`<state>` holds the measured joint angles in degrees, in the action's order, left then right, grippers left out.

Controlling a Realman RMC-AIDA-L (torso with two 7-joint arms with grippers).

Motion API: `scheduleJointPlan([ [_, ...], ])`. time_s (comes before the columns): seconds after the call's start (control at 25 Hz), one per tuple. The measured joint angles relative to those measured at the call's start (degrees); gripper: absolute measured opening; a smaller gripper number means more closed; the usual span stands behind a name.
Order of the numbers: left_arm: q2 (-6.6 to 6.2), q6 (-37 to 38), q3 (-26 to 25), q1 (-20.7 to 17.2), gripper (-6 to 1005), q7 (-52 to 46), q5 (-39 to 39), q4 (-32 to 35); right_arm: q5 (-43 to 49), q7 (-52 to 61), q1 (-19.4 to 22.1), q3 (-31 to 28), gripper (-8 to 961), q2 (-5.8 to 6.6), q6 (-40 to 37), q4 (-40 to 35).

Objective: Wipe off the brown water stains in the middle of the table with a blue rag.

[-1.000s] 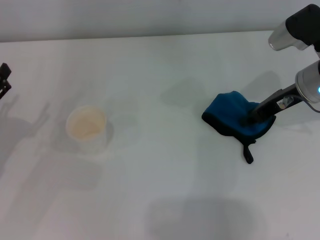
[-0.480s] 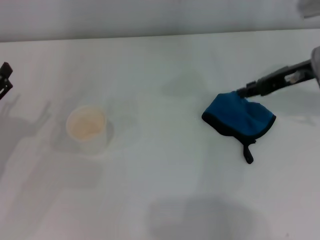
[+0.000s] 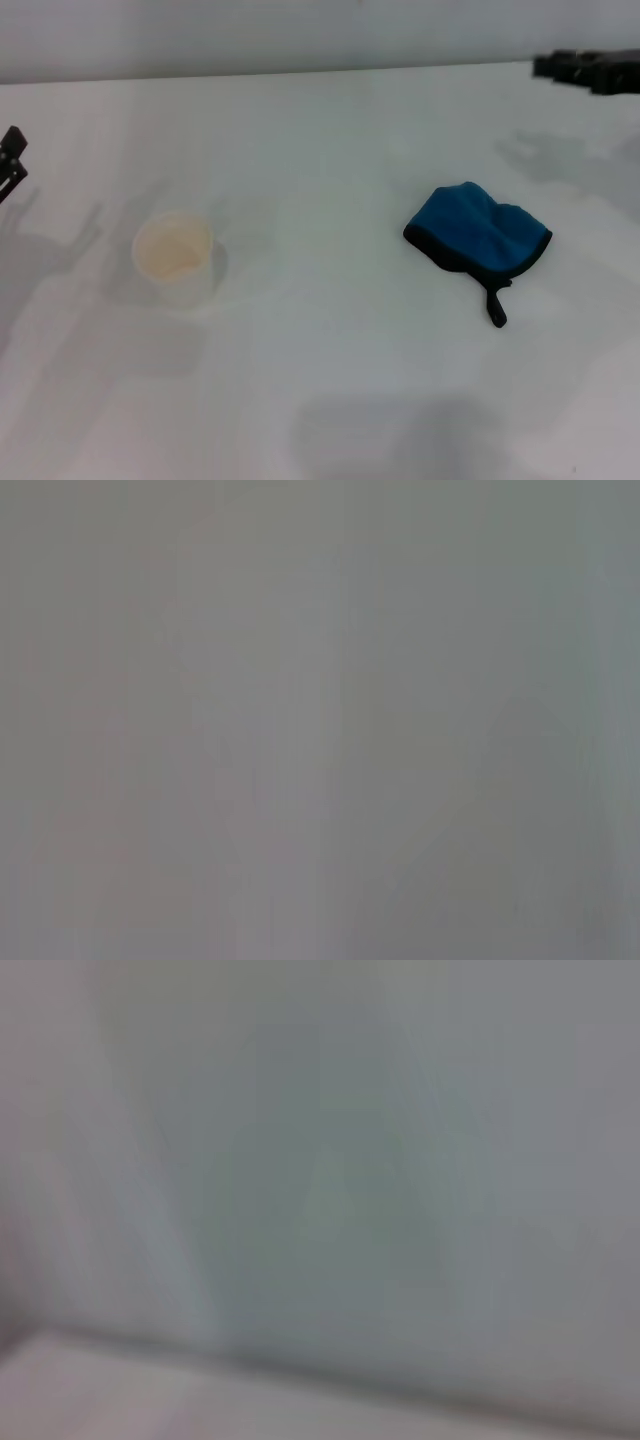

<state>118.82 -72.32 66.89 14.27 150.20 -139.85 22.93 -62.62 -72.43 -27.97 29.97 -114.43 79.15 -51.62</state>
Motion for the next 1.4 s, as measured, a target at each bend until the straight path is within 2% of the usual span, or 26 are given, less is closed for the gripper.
scheduleJointPlan([
  [0.2,0.00,0.4,0.0,0.5,877,0.0,0.0,0.0,-13.6,-13.6,4.2,-6.1,401,0.04,-2.8,6.7],
  [0.4,0.00,0.9,0.0,0.7,877,0.0,0.0,-0.1,-22.7,-26.2,7.3,-7.6,403,-0.03,-9.9,13.2],
  [0.64,-0.05,2.4,0.0,0.7,876,0.0,0.0,-0.1,-34.5,-56.4,7.5,-9.7,418,-0.24,-10.5,28.1],
  [0.68,-0.06,2.7,0.0,0.8,876,0.1,0.0,-0.1,-37.6,-65.5,7.3,-9.7,426,-0.33,-10.5,32.4],
  [0.84,-0.08,3.1,0.0,0.9,876,0.9,-0.2,-0.1,-41.8,-74.5,7.3,-9.8,454,-0.32,-10.6,37.1],
  [1.2,0.10,4.6,-1.8,1.2,876,1.4,-0.6,-0.4,-53.3,-83.5,8.0,-10.1,519,-0.29,-10.6,43.6],
  [1.32,0.19,4.3,-2.8,1.3,876,1.4,-1.4,-1.2,-57.2,-85.9,8.1,-10.1,750,-0.30,-10.5,45.4],
  [1.4,0.20,3.9,-3.1,1.2,876,1.5,-2.6,-1.5,-59.9,-86.2,8.1,-10.1,797,-0.35,-10.3,46.4],
])
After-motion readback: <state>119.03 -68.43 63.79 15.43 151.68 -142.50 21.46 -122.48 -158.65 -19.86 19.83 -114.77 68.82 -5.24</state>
